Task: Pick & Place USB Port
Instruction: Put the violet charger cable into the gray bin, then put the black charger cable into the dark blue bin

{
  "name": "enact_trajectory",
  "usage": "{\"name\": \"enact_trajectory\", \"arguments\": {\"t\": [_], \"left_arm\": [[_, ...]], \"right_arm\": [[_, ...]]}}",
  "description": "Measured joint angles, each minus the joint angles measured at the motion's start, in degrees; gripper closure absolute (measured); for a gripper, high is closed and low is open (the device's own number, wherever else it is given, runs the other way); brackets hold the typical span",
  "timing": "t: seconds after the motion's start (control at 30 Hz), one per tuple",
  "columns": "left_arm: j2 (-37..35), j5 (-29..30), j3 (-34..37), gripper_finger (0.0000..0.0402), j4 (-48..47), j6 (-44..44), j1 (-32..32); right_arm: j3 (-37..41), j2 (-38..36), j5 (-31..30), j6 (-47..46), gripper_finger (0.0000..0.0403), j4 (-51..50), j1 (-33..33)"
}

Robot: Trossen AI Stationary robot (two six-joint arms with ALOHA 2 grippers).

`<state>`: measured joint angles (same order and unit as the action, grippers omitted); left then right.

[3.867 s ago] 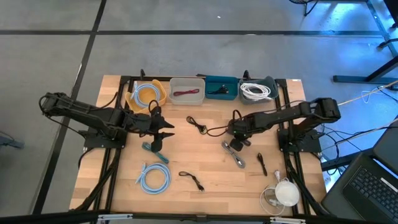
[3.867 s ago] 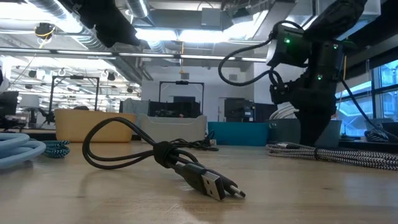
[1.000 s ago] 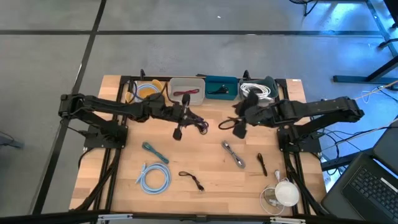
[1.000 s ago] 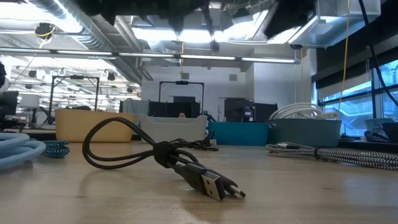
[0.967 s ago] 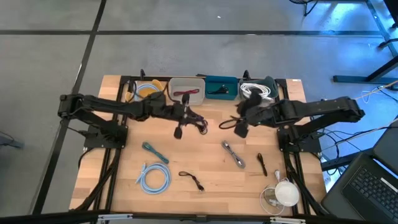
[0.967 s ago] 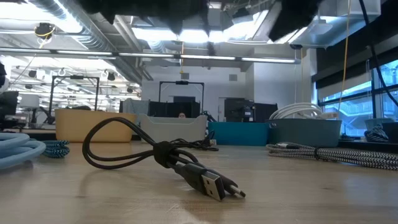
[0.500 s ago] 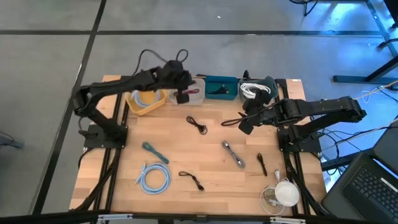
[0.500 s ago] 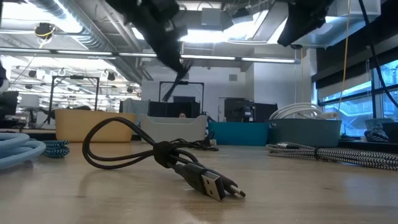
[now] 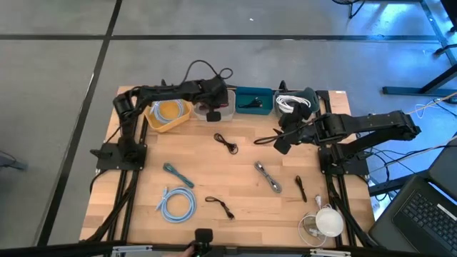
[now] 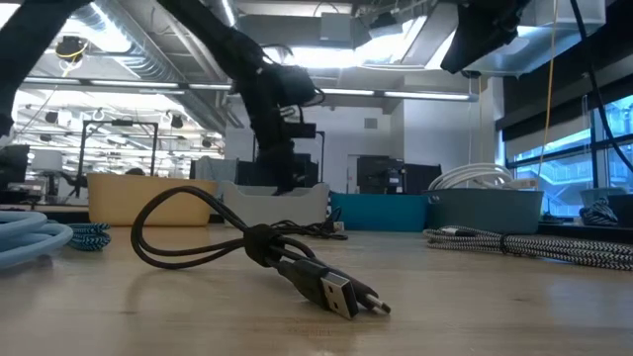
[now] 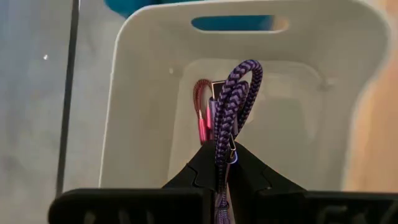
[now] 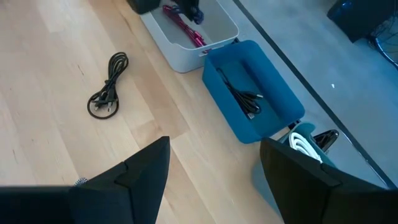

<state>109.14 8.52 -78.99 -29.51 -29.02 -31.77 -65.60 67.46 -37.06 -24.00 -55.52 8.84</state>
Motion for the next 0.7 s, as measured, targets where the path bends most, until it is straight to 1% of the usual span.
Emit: {"name": "enact_trajectory", "arguments": {"t": [0.23,0.3,0.37,0.57,0.7], "left_arm": [[4.8,3.2,-0.6,0.0389,0.8,-1.1,-0.2],[5.3,4.4,-0.6,0.0382,1.2,-0.9,-0.2],[5.4,5.4,-0.6,0.0358,1.1,-0.9,-0.2],[4.8,7.0,-0.6,0.0262,1.1,-0.6,-0.1],[3.9,7.8,-0.6,0.0218,0.3,-0.6,0.2]], "right_arm": [[0.0,0.0,0.0,-1.0,0.015,0.2,0.0],[0.0,0.0,0.1,-1.2,0.015,0.2,0.0],[0.0,0.0,0.1,-1.3,0.015,0.2,0.0],[0.0,0.0,0.2,-1.3,0.015,0.5,0.0],[0.0,0.0,0.2,-1.3,0.015,0.4,0.0]]}}
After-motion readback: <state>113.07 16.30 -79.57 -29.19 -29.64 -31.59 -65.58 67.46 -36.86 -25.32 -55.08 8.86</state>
